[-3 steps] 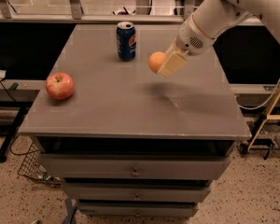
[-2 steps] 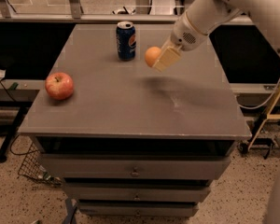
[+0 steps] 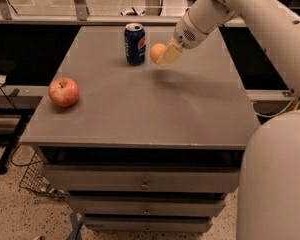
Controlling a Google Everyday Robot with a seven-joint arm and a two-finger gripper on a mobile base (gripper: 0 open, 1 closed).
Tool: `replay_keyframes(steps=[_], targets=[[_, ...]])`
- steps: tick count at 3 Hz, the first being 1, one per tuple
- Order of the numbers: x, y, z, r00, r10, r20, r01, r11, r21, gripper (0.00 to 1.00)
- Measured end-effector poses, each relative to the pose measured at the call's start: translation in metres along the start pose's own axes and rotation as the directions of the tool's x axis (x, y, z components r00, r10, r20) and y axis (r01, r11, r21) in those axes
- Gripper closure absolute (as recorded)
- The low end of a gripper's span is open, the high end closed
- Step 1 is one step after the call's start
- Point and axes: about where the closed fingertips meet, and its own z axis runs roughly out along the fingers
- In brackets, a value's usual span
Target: Move orange near pepsi can
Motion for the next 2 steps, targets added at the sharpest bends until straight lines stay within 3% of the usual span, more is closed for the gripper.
replay_keyframes(steps=[2], targets=[[-0.01,-0.025,0.032,0.999,0.045,0.019,-0.045,0.9989,0.007,1.0]])
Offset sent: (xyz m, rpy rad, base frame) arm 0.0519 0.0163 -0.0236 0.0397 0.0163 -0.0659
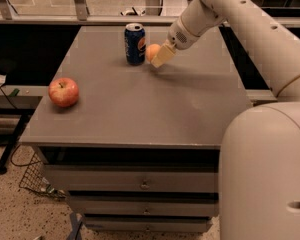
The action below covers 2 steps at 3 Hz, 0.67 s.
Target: Move orange near pepsi can
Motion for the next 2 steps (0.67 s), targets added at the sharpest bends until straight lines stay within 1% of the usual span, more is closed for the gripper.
replay_keyframes(steps=[1,2], targets=[[-0.0004,-0.0042,0.0146,1.0,0.015,-0.002,-0.015,0.9998,-0.016,1.0],[-0.0002,-0.0032,0.0196,1.0,0.014,-0.005,-0.014,0.9996,-0.022,0.75]])
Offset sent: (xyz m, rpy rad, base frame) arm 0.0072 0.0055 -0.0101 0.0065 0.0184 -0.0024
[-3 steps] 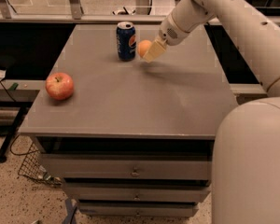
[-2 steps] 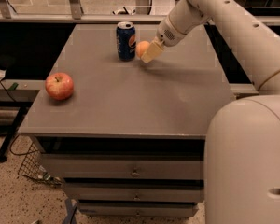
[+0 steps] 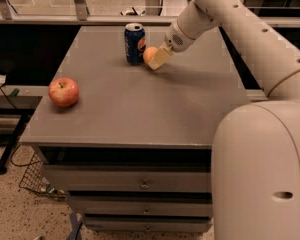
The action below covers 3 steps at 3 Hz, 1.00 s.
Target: Move orange near pepsi can
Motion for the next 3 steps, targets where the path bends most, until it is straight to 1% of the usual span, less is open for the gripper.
replay_keyframes(steps=[3], targets=[[0.0003,0.0022,0.0103,1.0,-0.001,-0.006,0.001,0.9999,-0.014,0.04]])
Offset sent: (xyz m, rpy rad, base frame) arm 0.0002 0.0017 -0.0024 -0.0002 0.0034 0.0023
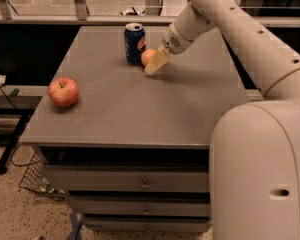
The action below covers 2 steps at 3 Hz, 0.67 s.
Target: Move orange near pepsi can
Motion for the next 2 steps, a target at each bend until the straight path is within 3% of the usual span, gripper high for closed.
replay_keyframes(steps=[1,2], targets=[[0.0,0.001,0.0,1.0,-0.002,0.003,0.002,1.0,0.0,0.0],[0.001,0.005,-0.029,0.998,-0.025,0.061,0.022,0.9987,0.046,0.0]])
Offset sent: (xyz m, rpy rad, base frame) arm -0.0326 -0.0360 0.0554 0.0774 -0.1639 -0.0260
